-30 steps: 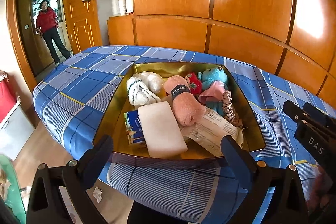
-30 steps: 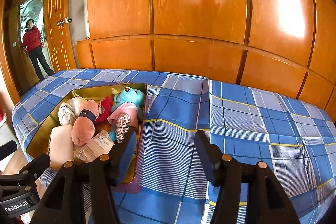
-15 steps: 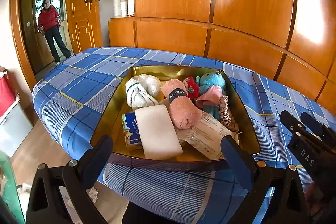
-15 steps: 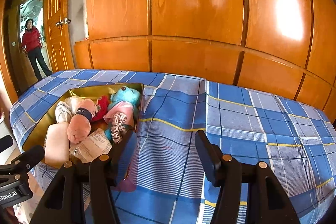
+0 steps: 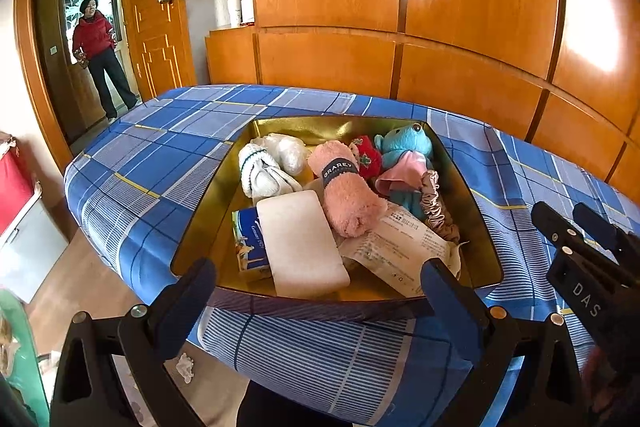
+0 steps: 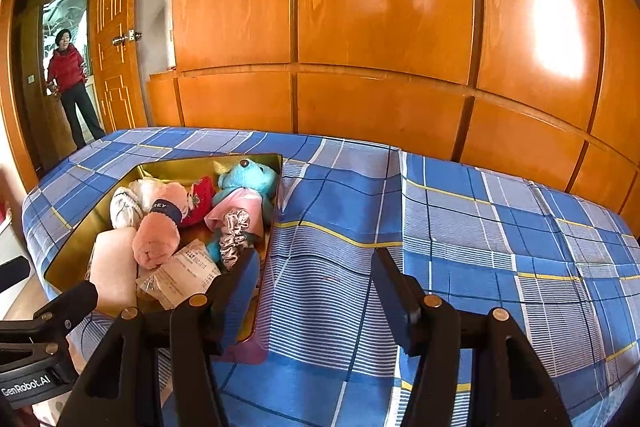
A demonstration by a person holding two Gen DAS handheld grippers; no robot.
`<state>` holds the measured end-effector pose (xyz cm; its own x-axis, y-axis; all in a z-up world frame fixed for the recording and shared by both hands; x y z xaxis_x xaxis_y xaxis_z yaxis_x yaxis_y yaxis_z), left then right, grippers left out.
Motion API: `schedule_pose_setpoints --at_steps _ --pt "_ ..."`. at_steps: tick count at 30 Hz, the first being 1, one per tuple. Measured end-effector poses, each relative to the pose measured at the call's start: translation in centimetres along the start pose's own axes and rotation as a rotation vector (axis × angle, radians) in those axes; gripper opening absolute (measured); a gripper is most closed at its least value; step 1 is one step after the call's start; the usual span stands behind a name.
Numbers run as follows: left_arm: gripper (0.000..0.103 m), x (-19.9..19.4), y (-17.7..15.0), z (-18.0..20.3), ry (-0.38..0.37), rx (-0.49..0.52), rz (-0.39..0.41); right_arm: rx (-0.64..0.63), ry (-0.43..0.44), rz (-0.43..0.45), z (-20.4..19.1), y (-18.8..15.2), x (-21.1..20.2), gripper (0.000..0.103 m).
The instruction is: Organize soft objects
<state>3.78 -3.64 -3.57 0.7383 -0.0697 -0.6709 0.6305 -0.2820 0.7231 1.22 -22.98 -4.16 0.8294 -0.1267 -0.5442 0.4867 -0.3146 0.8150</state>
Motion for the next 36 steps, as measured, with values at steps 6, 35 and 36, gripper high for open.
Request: schedule_pose_setpoints --at_steps 6,35,36 --pt "0.103 0.06 0.00 0.08 -0.005 -0.001 -0.005 0.005 -0.003 -0.006 0.07 -0.07 0.15 0.059" --pt "0.103 -0.10 0.10 0.19 -0.020 -0.003 -0.005 -0.009 -0.002 -0.013 -0.06 -0.24 0.24 0.059" --pt "0.103 -0.09 0.09 0.18 -0.021 -0.002 -0.005 -0.010 -0.002 -0.014 -0.09 -0.27 0.28 0.059"
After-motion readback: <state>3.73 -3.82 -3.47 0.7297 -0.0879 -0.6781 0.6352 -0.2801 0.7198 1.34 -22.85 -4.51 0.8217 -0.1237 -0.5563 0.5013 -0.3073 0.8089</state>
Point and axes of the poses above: each gripper's, at about its wrist camera, not at the fingertips, and x roughly the way its jaws point, z to its right, y to its top, the point moved 4 cm from there along x, roughly the way its jaws point, and after that the axes turned 13 degrees about x, right-handed, at the moved point
